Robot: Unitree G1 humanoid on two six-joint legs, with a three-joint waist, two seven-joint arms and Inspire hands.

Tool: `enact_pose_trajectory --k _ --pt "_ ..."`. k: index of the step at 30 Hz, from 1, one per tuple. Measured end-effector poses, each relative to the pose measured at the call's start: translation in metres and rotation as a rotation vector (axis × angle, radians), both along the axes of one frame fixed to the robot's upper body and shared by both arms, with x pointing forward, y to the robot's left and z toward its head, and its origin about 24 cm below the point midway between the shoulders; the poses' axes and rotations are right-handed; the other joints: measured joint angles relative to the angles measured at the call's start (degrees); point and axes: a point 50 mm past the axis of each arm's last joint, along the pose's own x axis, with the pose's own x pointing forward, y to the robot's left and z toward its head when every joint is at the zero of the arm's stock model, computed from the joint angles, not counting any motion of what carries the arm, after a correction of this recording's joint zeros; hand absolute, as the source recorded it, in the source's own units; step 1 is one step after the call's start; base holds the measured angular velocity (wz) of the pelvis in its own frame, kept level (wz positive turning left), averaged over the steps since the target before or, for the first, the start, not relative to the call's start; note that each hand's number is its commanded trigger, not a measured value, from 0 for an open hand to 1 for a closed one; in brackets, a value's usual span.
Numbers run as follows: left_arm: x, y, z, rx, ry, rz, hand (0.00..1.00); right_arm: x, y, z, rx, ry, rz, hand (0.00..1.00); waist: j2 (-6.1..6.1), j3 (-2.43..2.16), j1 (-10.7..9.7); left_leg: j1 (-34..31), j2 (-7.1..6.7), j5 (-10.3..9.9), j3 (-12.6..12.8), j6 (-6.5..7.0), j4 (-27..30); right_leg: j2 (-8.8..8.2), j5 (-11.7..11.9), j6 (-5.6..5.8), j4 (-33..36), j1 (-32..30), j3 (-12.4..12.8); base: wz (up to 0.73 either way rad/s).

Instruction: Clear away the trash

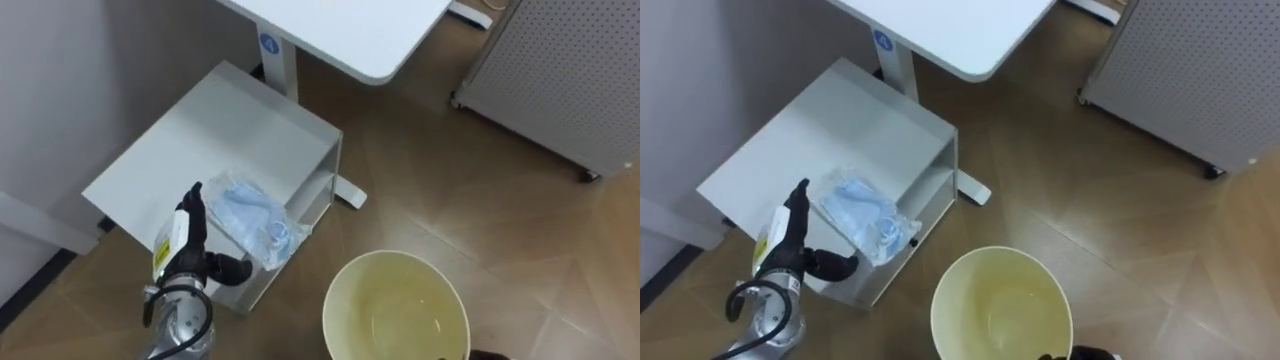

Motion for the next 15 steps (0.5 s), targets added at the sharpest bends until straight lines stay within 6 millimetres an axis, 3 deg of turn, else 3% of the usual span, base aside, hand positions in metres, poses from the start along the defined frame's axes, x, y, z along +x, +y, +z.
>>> enact_pose_trajectory --k 5,11,15 --pt "0.004 -0.001 0.006 0.021 -0.024 0.002 0.0 0.002 0.001 0.001 0.005 -0.015 -0.01 1.0 -0.07 0.04 -0.7 -3.1 0.71 -0.9 0.4 -0.48 3.3 0.3 -0.7 -0.81 3.2 -3.3 0.3 -0.03" --pt "0.008 -0.007 0.009 0.075 -0.03 -0.036 0.0 0.011 0.008 0.006 0.03 -0.061 -0.032 1.0 -0.17 0.07 -1.8 -6.9 1.11 -3.1 0.2 -1.18 9.1 0.02 -3.6 -1.78 9.8 -7.6 0.1 0.03" --pt "0.01 -0.009 0.008 0.128 -0.012 -0.064 0.0 0.017 0.015 0.009 0.04 -0.085 -0.006 1.0 -0.34 0.18 -2.4 -9.3 2.2 -4.1 0.0 -1.94 12.1 0.62 -4.2 -2.58 11.8 -9.6 -0.4 -0.01"
